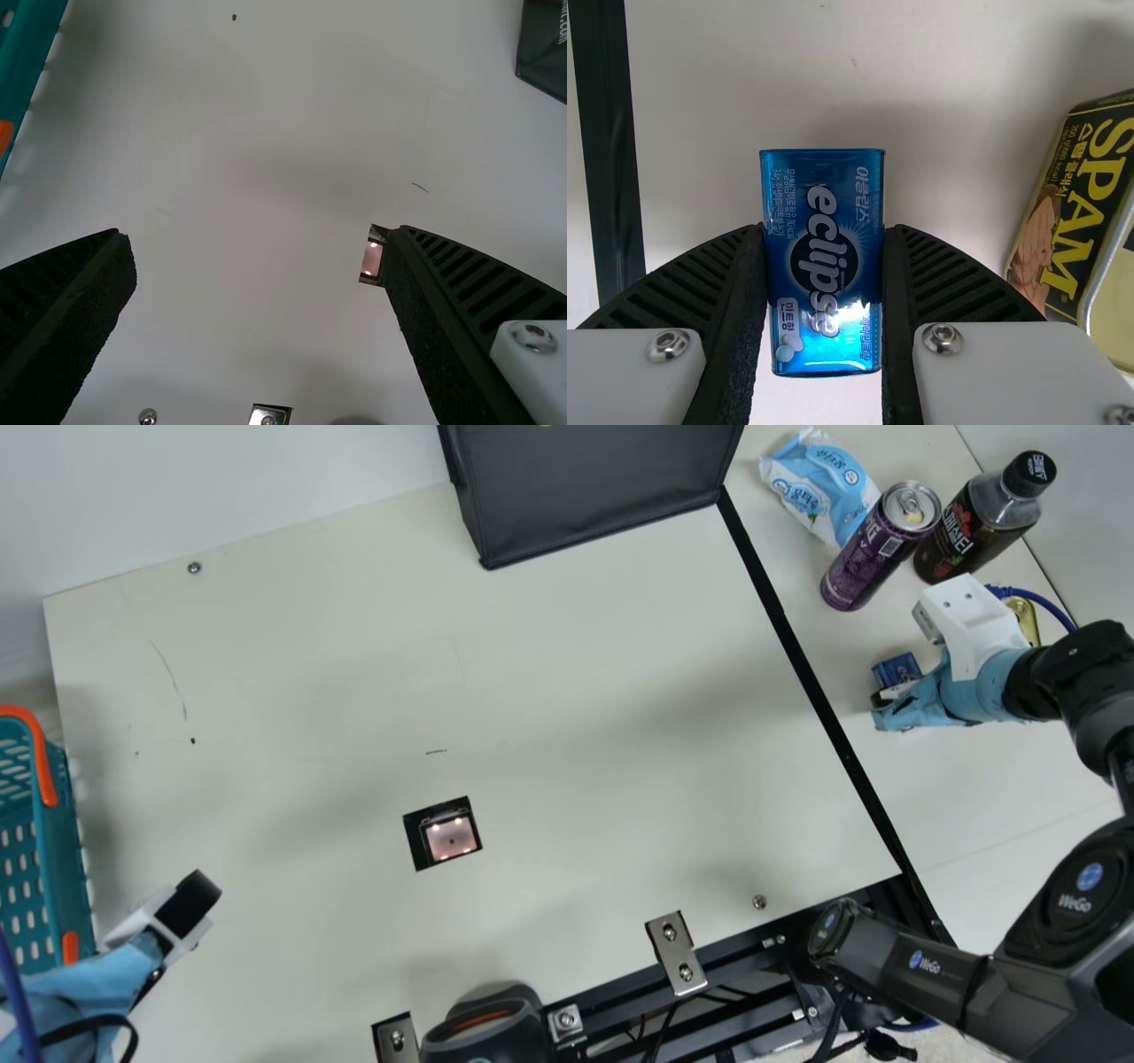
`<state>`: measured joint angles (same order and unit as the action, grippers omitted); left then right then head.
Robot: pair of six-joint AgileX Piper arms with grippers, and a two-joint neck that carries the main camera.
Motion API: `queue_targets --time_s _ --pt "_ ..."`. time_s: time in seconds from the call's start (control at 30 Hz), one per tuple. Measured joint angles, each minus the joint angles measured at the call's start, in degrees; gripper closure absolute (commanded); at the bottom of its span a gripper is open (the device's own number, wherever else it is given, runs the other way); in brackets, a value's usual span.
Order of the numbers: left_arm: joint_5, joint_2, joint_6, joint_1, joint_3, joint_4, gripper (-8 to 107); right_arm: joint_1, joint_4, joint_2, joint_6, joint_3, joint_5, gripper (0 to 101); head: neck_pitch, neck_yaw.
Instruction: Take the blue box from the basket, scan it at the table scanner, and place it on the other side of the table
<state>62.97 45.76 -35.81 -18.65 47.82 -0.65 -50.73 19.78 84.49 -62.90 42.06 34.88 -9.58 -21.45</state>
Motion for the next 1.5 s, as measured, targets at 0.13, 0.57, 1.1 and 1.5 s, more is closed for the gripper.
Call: queue_targets --time_s 0.13,0.57,1.1,1.5 --pt "0.00 0.00 0.00 0.00 0.00 0.00 9 0.14 0.83 0.52 -0.51 -0.06 -1.11 91 0.00 0.00" --pt "0.00 0.00 0.00 0.00 0.00 0.00 9 0.47 1.84 2.11 -0.88 -0.34 -3.47 48 0.00 0.00" --pt "0.00 0.00 0.00 0.00 0.00 0.00 9 1.01 2.00 -0.11 0.39 -0.90 -1.31 6 -0.09 0.00" --pt "0.00 0.00 0.00 0.00 0.00 0.00 9 2.02 1.24 -11.26 7.23 4.74 9.32 6 0.00 0.00"
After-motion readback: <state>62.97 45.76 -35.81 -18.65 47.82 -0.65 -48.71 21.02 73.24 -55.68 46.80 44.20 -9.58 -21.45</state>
